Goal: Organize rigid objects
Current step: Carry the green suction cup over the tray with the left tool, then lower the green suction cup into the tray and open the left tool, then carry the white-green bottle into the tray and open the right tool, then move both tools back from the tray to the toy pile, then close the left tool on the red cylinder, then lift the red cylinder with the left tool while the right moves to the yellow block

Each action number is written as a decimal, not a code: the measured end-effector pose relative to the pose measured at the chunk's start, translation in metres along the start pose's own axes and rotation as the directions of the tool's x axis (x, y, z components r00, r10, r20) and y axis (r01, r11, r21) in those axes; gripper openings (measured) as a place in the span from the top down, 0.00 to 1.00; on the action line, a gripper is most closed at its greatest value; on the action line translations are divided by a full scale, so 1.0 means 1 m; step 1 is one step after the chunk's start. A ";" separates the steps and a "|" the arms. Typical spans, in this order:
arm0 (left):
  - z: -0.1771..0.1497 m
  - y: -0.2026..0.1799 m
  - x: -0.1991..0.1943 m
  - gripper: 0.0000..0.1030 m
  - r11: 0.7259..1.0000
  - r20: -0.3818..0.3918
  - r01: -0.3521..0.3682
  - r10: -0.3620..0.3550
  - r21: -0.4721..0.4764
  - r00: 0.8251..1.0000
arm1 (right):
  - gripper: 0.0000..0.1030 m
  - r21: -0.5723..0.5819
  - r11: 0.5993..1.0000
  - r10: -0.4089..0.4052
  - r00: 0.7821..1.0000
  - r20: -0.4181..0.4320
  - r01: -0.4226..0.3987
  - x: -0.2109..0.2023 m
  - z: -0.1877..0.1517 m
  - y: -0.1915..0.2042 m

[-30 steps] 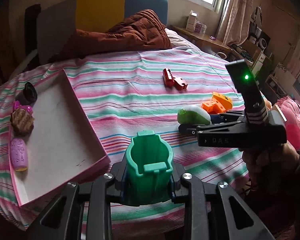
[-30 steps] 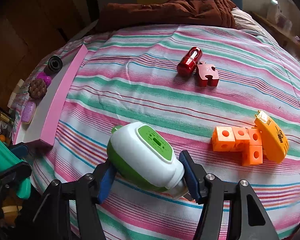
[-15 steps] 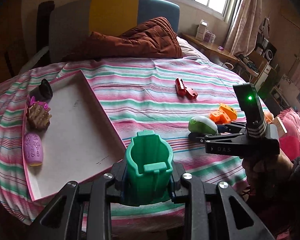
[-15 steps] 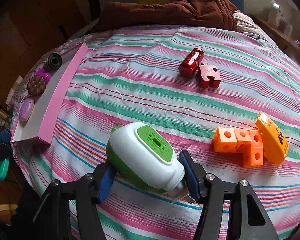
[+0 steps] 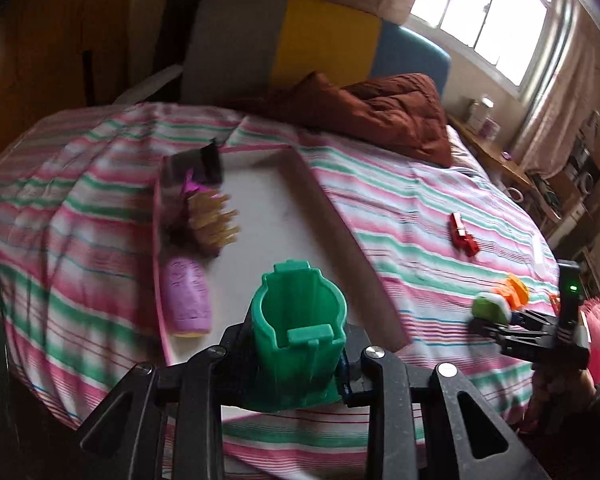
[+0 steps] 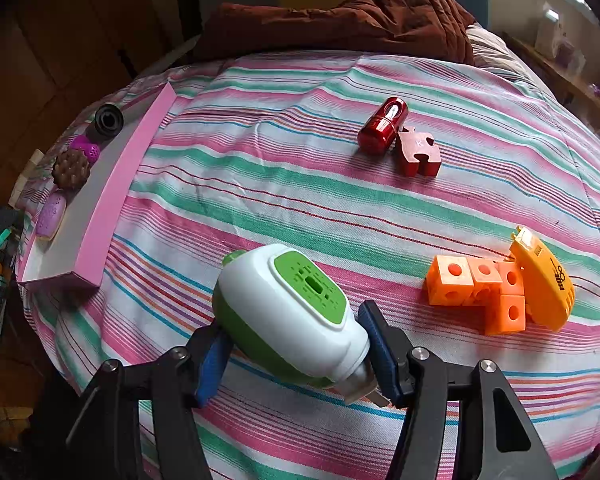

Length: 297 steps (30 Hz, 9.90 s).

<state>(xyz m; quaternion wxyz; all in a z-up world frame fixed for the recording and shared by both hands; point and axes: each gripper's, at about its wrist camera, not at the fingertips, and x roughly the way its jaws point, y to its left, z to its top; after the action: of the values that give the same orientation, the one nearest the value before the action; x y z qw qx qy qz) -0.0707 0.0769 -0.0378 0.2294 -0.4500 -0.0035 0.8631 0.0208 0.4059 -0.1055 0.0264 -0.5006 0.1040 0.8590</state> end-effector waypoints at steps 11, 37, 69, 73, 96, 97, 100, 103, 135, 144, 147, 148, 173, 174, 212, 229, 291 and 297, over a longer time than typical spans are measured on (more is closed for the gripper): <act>-0.022 0.028 0.043 0.65 0.996 -0.113 -0.054 0.046 -0.068 0.993 | 0.40 0.007 1.000 0.004 1.000 0.001 -0.004 0.000 0.000 -0.001; -0.017 0.020 -0.020 0.60 0.990 0.038 -0.137 0.138 -0.025 0.990 | 0.39 0.060 0.998 -0.035 0.999 -0.002 0.035 0.001 0.001 0.002; -0.034 0.047 -0.035 0.60 0.984 0.041 -0.158 0.161 -0.080 0.986 | 0.42 -0.023 0.984 -0.175 0.985 -0.010 0.174 0.002 0.001 0.023; -0.035 0.049 -0.037 0.60 0.982 0.045 -0.168 0.172 -0.084 0.984 | 0.42 0.002 0.985 -0.172 0.985 -0.009 0.172 0.003 0.001 0.022; -0.037 0.059 -0.046 0.60 0.974 0.060 -0.202 0.209 -0.098 0.976 | 0.42 0.073 0.992 -0.104 0.994 0.023 0.102 -0.001 0.011 0.044; -0.037 0.059 -0.045 0.60 0.974 0.060 -0.203 0.210 -0.099 0.976 | 0.42 0.072 0.993 -0.098 0.995 0.026 0.096 -0.001 0.012 0.046; -0.038 0.061 -0.045 0.60 0.973 0.056 -0.206 0.213 -0.103 0.976 | 0.42 0.078 0.994 -0.077 0.996 0.035 0.074 -0.004 0.015 0.053; -0.039 0.063 -0.044 0.60 0.972 0.052 -0.208 0.215 -0.107 0.975 | 0.42 0.079 0.996 -0.046 0.997 0.055 0.042 -0.011 0.021 0.064; -0.044 0.088 -0.039 0.60 0.961 0.029 -0.226 0.233 -0.158 0.972 | 0.39 0.000 0.988 0.151 0.984 -0.092 -0.151 0.081 0.080 0.251; -0.044 0.091 -0.040 0.60 0.959 0.031 -0.229 0.238 -0.169 0.971 | 0.34 -0.028 0.982 0.187 0.981 -0.052 -0.189 0.061 0.075 0.256; -0.044 0.088 -0.043 0.60 0.959 0.037 -0.229 0.238 -0.164 0.971 | 0.33 -0.037 0.981 0.187 0.982 -0.025 -0.188 0.051 0.076 0.255; -0.044 0.088 -0.044 0.60 0.960 0.040 -0.230 0.239 -0.163 0.970 | 0.33 -0.041 0.982 0.185 0.983 -0.013 -0.185 0.047 0.076 0.253; -0.035 0.059 -0.060 0.60 0.968 0.084 -0.236 0.243 -0.089 0.966 | 0.24 -0.019 0.999 0.029 0.977 0.210 -0.026 -0.042 0.060 0.139; -0.034 0.057 -0.060 0.60 0.968 0.085 -0.236 0.243 -0.085 0.966 | 0.24 -0.006 1.000 0.018 0.977 0.212 -0.017 -0.043 0.060 0.132; 0.003 -0.096 -0.017 0.60 0.950 0.072 -0.137 0.122 0.279 0.990 | 0.18 0.557 0.817 -0.305 0.933 0.193 0.152 -0.095 -0.006 -0.151; 0.036 -0.200 0.083 0.60 0.935 -0.113 0.060 -0.021 0.350 0.993 | 0.18 0.638 0.766 -0.283 0.934 0.218 0.084 -0.106 -0.008 -0.165; -0.029 -0.220 0.142 0.76 0.903 -0.092 0.097 -0.064 0.418 0.994 | 0.10 0.640 0.764 -0.159 0.985 0.061 0.083 -0.043 0.003 -0.156; -0.030 -0.220 0.142 0.76 0.909 -0.090 0.102 -0.071 0.404 0.993 | 0.27 0.609 0.767 -0.235 0.972 -0.031 0.204 -0.020 0.018 -0.150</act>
<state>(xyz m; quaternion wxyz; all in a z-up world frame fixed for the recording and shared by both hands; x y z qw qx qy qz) -0.0303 0.3240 -0.1192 0.3562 -0.4230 0.1652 0.8166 0.0383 0.5573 -0.1025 0.2882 -0.4537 0.3143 0.7825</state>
